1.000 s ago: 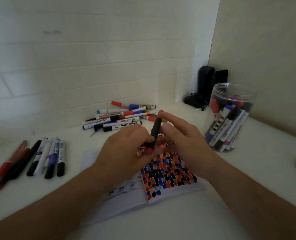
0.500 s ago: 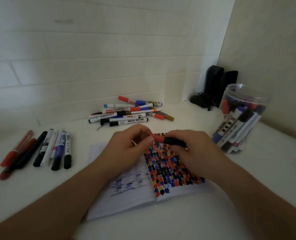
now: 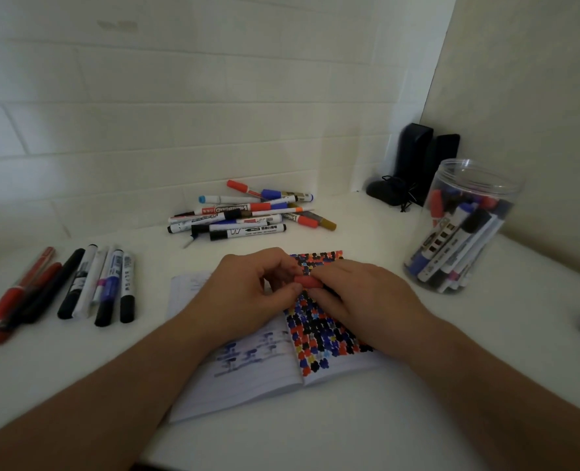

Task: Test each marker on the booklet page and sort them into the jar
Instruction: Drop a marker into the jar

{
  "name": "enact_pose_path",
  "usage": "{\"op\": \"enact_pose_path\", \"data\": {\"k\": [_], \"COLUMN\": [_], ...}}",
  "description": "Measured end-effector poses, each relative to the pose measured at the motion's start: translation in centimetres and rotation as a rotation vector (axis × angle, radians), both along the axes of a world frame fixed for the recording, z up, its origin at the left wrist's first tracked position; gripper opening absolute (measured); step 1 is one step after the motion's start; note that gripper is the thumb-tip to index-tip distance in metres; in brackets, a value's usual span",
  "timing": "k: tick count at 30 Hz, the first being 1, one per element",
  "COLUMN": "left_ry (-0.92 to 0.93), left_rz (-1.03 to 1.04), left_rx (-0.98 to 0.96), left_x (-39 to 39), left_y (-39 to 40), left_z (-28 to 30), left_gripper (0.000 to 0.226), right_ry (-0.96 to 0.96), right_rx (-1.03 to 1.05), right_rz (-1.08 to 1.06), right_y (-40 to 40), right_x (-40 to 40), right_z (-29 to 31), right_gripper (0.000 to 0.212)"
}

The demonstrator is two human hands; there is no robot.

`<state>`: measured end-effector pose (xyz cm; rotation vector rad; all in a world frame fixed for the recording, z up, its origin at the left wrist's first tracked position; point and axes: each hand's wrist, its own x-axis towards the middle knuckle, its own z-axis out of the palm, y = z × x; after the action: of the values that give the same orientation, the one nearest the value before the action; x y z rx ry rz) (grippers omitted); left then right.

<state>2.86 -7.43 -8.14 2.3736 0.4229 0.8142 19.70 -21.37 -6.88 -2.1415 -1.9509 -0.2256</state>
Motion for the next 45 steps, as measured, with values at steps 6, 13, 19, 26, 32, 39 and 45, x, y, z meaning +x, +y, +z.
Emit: {"op": "enact_pose_path", "data": {"k": [6,13,19,26,32,39,45], "left_ry": [0.067,0.075,0.110,0.159,0.273,0.307,0.325], "left_rz": [-0.046,-0.082,-0.085,-0.060,-0.168,-0.199,-0.215], "left_rx": [0.025,0.000,-0.054,-0.006,0.132,0.153,0.137], "left_x": [0.1,0.2,0.2,0.3,0.8,1.1,1.3], "left_y": [0.2,0.2,0.6,0.7,0.4,0.5,0.3], "left_z": [-0.1,-0.2,-0.3,-0.4,0.0,0.2,0.3], "left_gripper": [0.010,0.015,0.011,0.021,0.029,0.041,0.048], "right_ry": [-0.081,-0.175,-0.200,0.389,1.766,1.567,1.214], "right_rx": [0.015,0.088,0.060,0.000,0.330,0.000,-0.019], "right_rz": [0.023,0.035,-0.012,-0.271,0.173,0.299,0.098], "right_y": [-0.3,-0.5,-0.7,-2.7,-6.2,-5.5,-4.9], "right_x": [0.0,0.2,0.3,1.2,4.8,1.7,-1.4], "right_z": [0.1,-0.7,-0.4,3.6,6.5,2.6,1.4], "right_gripper": [0.040,0.038,0.038,0.031,0.047,0.028,0.022]}}
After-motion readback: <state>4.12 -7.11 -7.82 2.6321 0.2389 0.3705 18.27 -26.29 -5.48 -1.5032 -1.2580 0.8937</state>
